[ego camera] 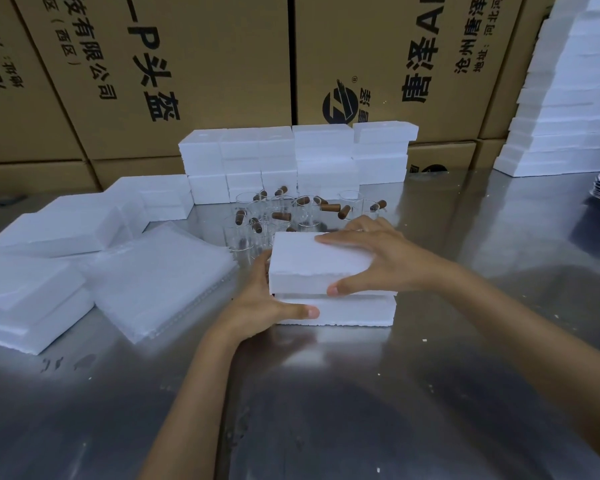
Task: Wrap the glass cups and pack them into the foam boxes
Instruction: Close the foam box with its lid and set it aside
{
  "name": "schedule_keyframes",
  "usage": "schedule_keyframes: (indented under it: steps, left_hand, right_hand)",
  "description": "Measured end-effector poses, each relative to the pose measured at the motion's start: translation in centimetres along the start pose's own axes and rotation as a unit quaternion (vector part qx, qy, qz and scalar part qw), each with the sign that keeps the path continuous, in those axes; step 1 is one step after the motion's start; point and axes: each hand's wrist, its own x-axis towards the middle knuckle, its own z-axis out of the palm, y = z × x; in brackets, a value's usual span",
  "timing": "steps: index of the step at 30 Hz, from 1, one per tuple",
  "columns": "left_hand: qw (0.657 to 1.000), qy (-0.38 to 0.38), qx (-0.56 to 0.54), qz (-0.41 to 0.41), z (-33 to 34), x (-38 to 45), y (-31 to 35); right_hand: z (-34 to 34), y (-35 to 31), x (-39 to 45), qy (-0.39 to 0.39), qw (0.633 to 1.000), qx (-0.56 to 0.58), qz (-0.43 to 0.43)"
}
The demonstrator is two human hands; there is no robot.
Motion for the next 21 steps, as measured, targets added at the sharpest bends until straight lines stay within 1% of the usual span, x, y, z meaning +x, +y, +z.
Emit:
schedule_keyframes:
  steps: [3, 7, 10, 15, 21]
  left_hand:
    - [1.000, -0.006, 0.007, -0.003, -0.1, 0.2, -0.1]
    - [0.999, 0.003, 0.017, -0.030, -0.2, 0.1, -0.4]
    - [0.999, 0.006, 0.016, -0.036, -0.3, 0.2, -0.6]
    - [0.999, 0.006, 0.025, -0.028, -0.4, 0.3, -0.7]
    - [1.000, -0.011, -0.001, -0.004, -0.2, 0.2, -0.6]
  right_hand:
    - [0.0, 0.3, -0.3, 0.011, 1.000, 0.006, -0.001]
    - [0.6, 0.5, -0.4, 0.001, 1.000, -0.031, -0.001]
    - [1.1, 0.9, -0.4, 0.000, 1.000, 0.000, 0.010]
    - [1.7, 1.1, -0.1, 0.008, 1.000, 0.016, 0.010]
    - [1.7, 1.0, 0.0, 0.002, 1.000, -0.018, 0.013]
